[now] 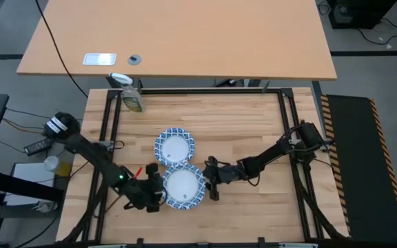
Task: Nest bowls inside each other
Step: Stack the white bowl on top of the stacked white bowls
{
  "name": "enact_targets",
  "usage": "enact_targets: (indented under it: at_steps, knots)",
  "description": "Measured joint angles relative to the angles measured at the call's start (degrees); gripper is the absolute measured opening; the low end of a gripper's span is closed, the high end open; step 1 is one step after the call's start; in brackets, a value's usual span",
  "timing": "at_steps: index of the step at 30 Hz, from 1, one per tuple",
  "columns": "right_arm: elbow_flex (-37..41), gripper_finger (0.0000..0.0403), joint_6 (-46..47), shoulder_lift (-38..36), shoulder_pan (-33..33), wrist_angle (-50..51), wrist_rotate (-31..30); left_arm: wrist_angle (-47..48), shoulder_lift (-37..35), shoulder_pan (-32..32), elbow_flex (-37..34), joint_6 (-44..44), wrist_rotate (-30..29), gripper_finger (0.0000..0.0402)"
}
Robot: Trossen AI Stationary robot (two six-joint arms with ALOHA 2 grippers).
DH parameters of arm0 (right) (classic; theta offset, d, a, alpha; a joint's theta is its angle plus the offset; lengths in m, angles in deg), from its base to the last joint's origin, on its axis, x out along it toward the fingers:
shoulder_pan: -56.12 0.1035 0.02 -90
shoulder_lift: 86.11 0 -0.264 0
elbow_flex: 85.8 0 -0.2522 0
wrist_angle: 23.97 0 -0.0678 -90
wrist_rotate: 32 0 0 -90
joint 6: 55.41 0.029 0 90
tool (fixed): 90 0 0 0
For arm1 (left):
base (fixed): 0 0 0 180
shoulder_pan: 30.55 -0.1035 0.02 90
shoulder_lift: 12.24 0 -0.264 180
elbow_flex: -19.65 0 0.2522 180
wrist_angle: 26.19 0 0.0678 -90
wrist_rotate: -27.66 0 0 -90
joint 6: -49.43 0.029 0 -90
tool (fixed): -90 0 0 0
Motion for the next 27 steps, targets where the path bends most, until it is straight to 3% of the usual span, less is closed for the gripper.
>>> enact_targets:
  at_steps: [10, 21, 27]
  knots:
    - [-9.7, 0.0192, -4.9, -1.1, -7.1, 16.4, 2.4, 17.3, -11.5, -4.2, 0.0, -0.4, -1.3, 0.0205]
    - [-16.3, 0.0192, -7.5, -2.9, -12.6, 28.9, 2.9, 29.0, -14.1, -10.2, 0.0, 4.6, -2.6, 0.0205]
    - [-19.1, 0.0192, -8.6, -3.6, -16.1, 36.2, 1.4, 31.9, -14.1, -16.8, -0.1, 11.4, -3.1, 0.0205]
